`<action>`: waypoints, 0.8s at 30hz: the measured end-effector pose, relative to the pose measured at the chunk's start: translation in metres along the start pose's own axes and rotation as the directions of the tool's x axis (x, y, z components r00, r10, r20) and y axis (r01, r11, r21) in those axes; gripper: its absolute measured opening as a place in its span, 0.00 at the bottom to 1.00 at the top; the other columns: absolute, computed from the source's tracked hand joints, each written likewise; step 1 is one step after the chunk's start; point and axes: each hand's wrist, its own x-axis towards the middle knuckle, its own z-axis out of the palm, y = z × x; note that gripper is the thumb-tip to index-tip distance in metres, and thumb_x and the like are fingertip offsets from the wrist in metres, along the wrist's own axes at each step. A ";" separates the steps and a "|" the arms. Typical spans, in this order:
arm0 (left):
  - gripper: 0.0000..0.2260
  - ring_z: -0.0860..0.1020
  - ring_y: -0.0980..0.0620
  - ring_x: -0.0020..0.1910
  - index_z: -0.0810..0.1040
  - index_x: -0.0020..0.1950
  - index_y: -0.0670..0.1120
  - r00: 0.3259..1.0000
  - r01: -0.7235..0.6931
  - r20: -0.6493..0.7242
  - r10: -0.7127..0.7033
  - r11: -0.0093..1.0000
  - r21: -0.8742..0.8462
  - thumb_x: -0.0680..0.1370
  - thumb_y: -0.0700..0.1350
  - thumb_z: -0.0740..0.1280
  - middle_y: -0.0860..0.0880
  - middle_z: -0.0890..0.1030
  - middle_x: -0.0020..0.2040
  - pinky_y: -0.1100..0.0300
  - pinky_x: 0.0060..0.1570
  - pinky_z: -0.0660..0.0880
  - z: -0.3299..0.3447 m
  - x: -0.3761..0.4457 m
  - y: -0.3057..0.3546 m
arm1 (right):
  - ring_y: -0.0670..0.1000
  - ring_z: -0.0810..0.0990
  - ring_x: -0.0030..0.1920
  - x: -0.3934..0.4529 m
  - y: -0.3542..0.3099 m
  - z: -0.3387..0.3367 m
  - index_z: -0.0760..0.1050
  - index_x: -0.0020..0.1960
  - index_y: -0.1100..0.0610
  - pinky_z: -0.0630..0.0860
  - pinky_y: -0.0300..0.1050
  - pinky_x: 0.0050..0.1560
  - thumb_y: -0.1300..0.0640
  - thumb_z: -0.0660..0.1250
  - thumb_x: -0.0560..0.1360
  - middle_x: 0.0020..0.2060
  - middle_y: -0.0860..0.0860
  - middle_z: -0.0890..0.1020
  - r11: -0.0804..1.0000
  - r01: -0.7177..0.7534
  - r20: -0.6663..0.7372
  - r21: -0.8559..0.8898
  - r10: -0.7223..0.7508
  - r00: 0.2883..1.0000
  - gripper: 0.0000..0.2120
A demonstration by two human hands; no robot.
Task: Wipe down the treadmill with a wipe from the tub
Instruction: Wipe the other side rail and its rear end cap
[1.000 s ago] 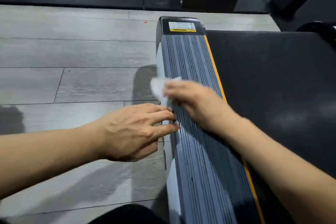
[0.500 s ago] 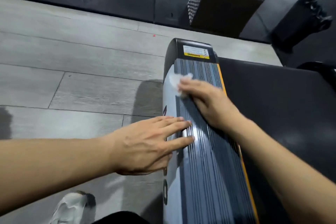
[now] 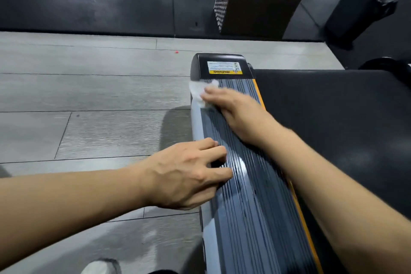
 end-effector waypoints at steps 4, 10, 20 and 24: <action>0.12 0.77 0.42 0.52 0.81 0.58 0.43 0.998 -0.015 -0.053 0.015 1.000 -0.011 0.81 0.47 0.62 0.43 0.79 0.54 0.52 0.57 0.74 0.008 -0.006 -0.002 | 0.46 0.64 0.77 -0.095 -0.011 -0.005 0.69 0.76 0.53 0.58 0.44 0.79 0.67 0.61 0.79 0.77 0.48 0.68 0.983 0.182 0.130 0.008 -0.182 0.975 0.27; 0.12 0.79 0.42 0.50 0.81 0.57 0.45 0.998 -0.040 -0.057 0.041 0.999 0.010 0.81 0.48 0.63 0.44 0.79 0.53 0.48 0.49 0.79 0.009 -0.001 -0.005 | 0.53 0.65 0.77 -0.015 0.064 -0.030 0.70 0.76 0.50 0.54 0.46 0.80 0.68 0.60 0.80 0.76 0.48 0.69 0.984 -0.145 -0.035 -0.106 0.142 0.989 0.27; 0.09 0.76 0.46 0.43 0.83 0.54 0.48 0.997 -0.003 -0.081 0.007 0.999 0.048 0.77 0.49 0.68 0.46 0.79 0.50 0.53 0.38 0.73 0.011 0.002 -0.005 | 0.47 0.66 0.76 -0.147 -0.008 -0.015 0.71 0.75 0.55 0.57 0.40 0.78 0.71 0.60 0.77 0.75 0.47 0.70 0.999 -0.050 0.003 -0.005 0.050 0.999 0.28; 0.08 0.74 0.45 0.40 0.83 0.53 0.48 0.994 -0.006 -0.112 0.014 0.998 0.068 0.77 0.49 0.67 0.46 0.78 0.47 0.49 0.34 0.74 0.012 0.010 -0.006 | 0.46 0.67 0.76 -0.169 -0.003 -0.022 0.72 0.74 0.55 0.59 0.45 0.78 0.71 0.62 0.78 0.75 0.47 0.70 1.000 0.002 0.057 -0.002 -0.002 0.998 0.27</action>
